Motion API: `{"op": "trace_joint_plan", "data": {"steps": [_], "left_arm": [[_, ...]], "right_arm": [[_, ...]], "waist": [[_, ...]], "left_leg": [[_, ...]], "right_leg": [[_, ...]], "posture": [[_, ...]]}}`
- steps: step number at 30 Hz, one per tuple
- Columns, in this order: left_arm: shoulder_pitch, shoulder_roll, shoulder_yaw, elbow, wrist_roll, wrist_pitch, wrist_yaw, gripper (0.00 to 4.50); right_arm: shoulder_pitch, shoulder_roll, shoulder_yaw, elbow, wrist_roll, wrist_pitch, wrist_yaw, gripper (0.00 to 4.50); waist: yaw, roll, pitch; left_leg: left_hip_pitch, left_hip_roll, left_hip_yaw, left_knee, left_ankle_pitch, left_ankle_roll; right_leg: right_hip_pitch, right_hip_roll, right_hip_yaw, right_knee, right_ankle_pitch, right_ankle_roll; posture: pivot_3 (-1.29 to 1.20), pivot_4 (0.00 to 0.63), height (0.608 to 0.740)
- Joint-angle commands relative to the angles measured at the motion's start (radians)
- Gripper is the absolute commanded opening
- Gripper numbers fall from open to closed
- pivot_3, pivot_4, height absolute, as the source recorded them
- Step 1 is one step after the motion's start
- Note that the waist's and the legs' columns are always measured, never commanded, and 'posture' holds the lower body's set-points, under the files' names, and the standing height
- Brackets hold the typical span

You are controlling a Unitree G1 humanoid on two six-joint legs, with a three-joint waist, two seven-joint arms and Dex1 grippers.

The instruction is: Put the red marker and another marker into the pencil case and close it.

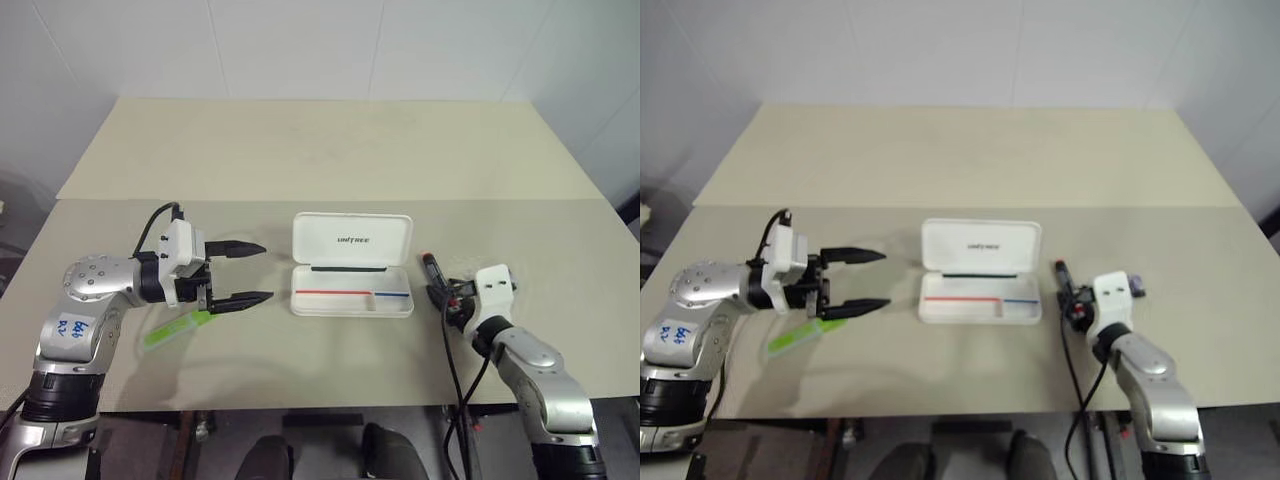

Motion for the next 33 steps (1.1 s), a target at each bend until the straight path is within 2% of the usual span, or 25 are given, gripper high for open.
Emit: {"op": "trace_joint_plan", "data": {"steps": [1, 2, 9, 15, 18, 20, 24, 28, 33], "left_arm": [[0.006, 0.013, 0.028, -0.030, -0.001, -0.021, 0.020, 3.90], [0.008, 0.014, 0.027, -0.029, 0.003, -0.026, 0.023, 3.90], [0.011, 0.008, 0.014, -0.009, 0.023, -0.056, 0.036, 3.90], [0.011, -0.003, -0.001, 0.003, 0.032, -0.066, 0.041, 3.90], [0.017, -0.008, -0.003, 0.011, 0.034, -0.077, 0.042, 3.90], [0.024, -0.002, 0.005, 0.029, 0.037, -0.090, 0.036, 3.90], [0.037, 0.020, 0.027, 0.076, 0.046, -0.123, 0.026, 3.90], [0.052, 0.038, 0.036, 0.101, 0.053, -0.148, 0.023, 3.90], [0.077, 0.055, 0.042, 0.097, 0.052, -0.140, 0.032, 3.90]], "right_arm": [[-0.025, -0.008, -0.006, 0.026, -0.026, -0.013, -0.018, 1.04], [-0.037, -0.014, -0.005, 0.031, -0.031, -0.016, -0.019, 0.64], [-0.146, -0.086, -0.066, 0.095, -0.069, -0.094, -0.020, 0.63], [-0.242, -0.127, -0.133, 0.159, -0.092, -0.259, -0.048, 0.63], [-0.281, -0.109, -0.140, 0.131, 0.014, -0.361, 0.072, 0.63], [-0.297, -0.109, -0.120, 0.099, 0.129, -0.397, 0.230, 0.63], [-0.296, -0.179, -0.050, 0.048, 0.245, -0.407, 0.510, 0.63], [-0.307, -0.324, 0.089, 0.057, 0.180, -0.426, 0.756, 0.63], [-0.430, -0.305, 0.197, 0.199, 0.012, -0.535, 0.732, 0.63]], "waist": [[0.001, 0.000, 0.000], [0.000, 0.000, 0.000], [-0.002, 0.002, 0.001], [-0.004, 0.003, 0.002], [-0.013, 0.003, 0.002], [-0.022, 0.003, 0.002], [-0.025, 0.003, 0.002], [-0.020, 0.003, 0.002], [-0.024, 0.002, 0.002]], "left_leg": [[0.001, 0.000, 0.000, 0.000, 0.000, 0.000], [0.002, 0.000, 0.000, 0.000, 0.000, 0.000], [0.003, 0.000, 0.002, -0.003, -0.001, 0.001], [0.001, 0.000, 0.005, -0.003, -0.003, 0.002], [0.000, 0.000, 0.006, -0.004, -0.003, 0.002], [0.000, 0.001, 0.007, -0.004, -0.003, 0.002], [0.001, 0.002, 0.008, -0.004, -0.003, 0.002], [0.001, 0.003, 0.009, -0.003, -0.004, 0.002], [0.002, 0.003, 0.012, -0.002, -0.004, 0.001]], "right_leg": [[0.001, 0.000, 0.000, 0.000, 0.000, 0.000], [0.001, 0.000, 0.001, 0.001, 0.000, -0.001], [-0.001, 0.000, 0.003, 0.001, 0.000, -0.001], [-0.006, 0.000, 0.002, 0.001, 0.000, -0.001], [-0.007, 0.000, 0.002, 0.001, 0.000, -0.001], [-0.007, 0.000, 0.001, 0.001, 0.000, -0.001], [-0.006, 0.000, -0.002, 0.001, 0.000, -0.001], [-0.005, 0.000, -0.003, 0.001, 0.000, -0.001], [-0.006, 0.000, -0.003, 0.000, 0.000, -0.001]], "posture": [[0.00, 0.150, 0.740], [0.00, 0.150, 0.740], [0.00, 0.150, 0.740], [0.00, 0.150, 0.740], [0.00, 0.150, 0.740], [0.00, 0.150, 0.740], [0.00, 0.150, 0.740], [0.00, 0.150, 0.740], [0.00, 0.150, 0.740]]}}
